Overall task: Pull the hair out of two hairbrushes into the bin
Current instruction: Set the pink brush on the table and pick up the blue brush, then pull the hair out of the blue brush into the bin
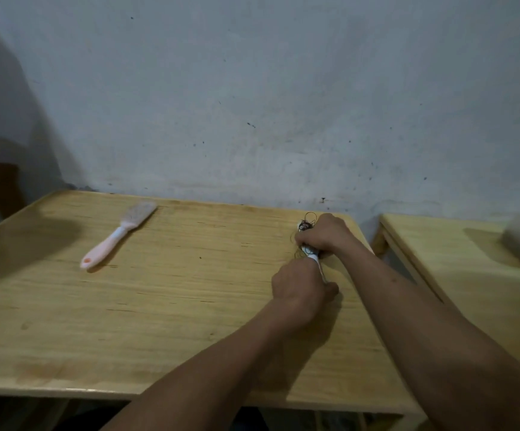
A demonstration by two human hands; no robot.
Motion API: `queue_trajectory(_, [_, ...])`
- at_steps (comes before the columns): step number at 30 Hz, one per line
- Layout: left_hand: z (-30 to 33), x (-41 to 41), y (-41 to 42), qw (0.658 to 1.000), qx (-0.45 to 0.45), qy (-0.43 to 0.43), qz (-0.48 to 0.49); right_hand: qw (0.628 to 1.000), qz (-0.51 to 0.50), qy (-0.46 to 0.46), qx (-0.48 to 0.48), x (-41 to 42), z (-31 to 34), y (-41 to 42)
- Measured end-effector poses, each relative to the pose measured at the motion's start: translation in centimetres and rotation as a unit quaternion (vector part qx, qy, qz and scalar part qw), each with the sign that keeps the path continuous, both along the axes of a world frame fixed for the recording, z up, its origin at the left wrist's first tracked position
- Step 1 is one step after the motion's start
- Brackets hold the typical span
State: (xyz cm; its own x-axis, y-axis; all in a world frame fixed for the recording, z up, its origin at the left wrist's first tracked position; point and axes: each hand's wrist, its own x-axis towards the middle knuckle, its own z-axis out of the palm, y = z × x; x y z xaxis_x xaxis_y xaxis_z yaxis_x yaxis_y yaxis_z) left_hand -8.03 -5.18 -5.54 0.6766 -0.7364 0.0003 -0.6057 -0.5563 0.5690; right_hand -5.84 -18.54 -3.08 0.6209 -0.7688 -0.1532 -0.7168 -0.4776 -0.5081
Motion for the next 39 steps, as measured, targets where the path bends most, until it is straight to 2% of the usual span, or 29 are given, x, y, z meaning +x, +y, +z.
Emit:
queue_trajectory(3, [0.7,0.6,1.0,0.996,-0.023,0.083,0.01,0.998,-0.007,-0.048,0.043,0.0,0.3,0.2])
queue_trajectory(5, [0.8,1.4,1.6,0.983,-0.05,0.173,0.033,0.994,-0.009,-0.085,0.066,0.1,1.0,1.0])
queue_trajectory(8, [1.1,2.6,2.9,0.941,-0.099,0.312,0.082,0.989,0.015,-0.12,0.083,0.7,2.3,3.1])
queue_trajectory(11, [1.5,3.3,5.1,0.906,-0.152,0.378,0.117,0.987,0.053,-0.135,0.073,1.4,3.7,6.3])
queue_trajectory(16, [2.3,4.9,11.7,0.869,-0.258,0.382,0.181,0.976,0.126,-0.145,0.102,3.4,5.5,12.4])
queue_trajectory(20, [2.0,7.0,18.8,0.83,-0.305,0.407,0.229,0.954,0.167,-0.168,0.183,5.4,6.2,18.0])
queue_trajectory(23, [1.3,7.6,24.8,0.823,-0.31,0.391,0.273,0.934,0.2,-0.176,0.237,7.0,6.0,22.8])
queue_trajectory(31, [-1.6,6.0,39.7,0.814,-0.301,0.299,0.396,0.889,0.313,-0.105,0.317,10.0,2.3,36.4])
queue_trajectory(36, [-5.4,3.8,46.2,0.787,-0.306,0.282,0.455,0.864,0.372,-0.05,0.336,9.8,-1.5,43.2])
queue_trajectory(39, [-7.2,2.0,48.7,0.772,-0.327,0.266,0.476,0.849,0.398,-0.064,0.343,8.9,-3.9,45.8])
